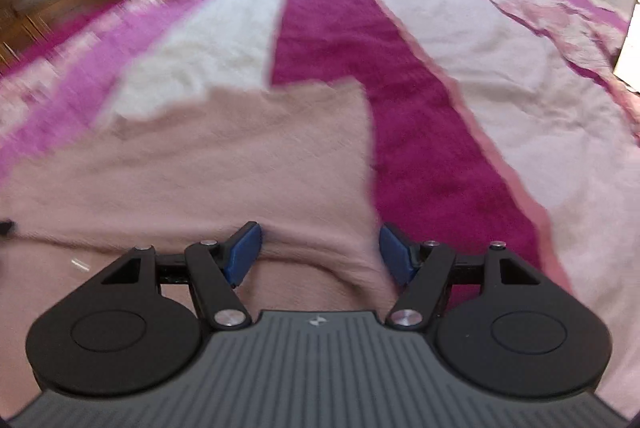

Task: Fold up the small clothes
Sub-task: 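Move the left tool to the other sleeve cuff and close on it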

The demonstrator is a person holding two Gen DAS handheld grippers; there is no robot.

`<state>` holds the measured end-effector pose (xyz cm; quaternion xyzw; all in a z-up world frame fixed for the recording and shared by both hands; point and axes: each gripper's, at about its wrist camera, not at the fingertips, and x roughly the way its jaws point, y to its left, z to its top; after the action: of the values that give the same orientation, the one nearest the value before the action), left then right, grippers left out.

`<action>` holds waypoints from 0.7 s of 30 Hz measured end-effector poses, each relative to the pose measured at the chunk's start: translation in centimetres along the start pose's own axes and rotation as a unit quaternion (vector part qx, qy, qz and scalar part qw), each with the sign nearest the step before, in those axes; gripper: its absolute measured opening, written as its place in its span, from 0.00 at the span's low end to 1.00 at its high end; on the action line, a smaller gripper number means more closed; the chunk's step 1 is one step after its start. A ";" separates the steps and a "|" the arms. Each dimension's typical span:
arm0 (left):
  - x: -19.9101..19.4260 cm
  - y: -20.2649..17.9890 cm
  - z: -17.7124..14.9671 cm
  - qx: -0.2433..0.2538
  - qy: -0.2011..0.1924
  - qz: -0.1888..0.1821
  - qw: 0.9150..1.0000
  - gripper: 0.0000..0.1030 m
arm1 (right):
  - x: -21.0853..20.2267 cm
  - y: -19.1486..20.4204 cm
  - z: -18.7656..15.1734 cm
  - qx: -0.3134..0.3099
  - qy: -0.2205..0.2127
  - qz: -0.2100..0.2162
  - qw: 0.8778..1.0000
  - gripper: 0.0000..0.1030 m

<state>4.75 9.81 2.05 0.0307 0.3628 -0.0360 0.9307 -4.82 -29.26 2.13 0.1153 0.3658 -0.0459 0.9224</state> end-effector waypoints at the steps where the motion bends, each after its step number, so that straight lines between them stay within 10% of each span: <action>1: -0.1 0.0 -0.1 0.001 -0.001 0.005 1.000 0.33 | -0.1 -0.4 -0.2 0.009 -0.004 0.008 1.000 0.70; 21: -6.5 12.9 -0.9 -0.175 0.014 0.126 0.976 0.36 | -7.3 3.8 0.2 0.005 -0.038 0.092 0.995 0.71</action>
<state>0.51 23.01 6.24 -0.0868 0.3700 0.1462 0.9133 -9.37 -25.67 7.96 0.1518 0.3181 0.0333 0.9352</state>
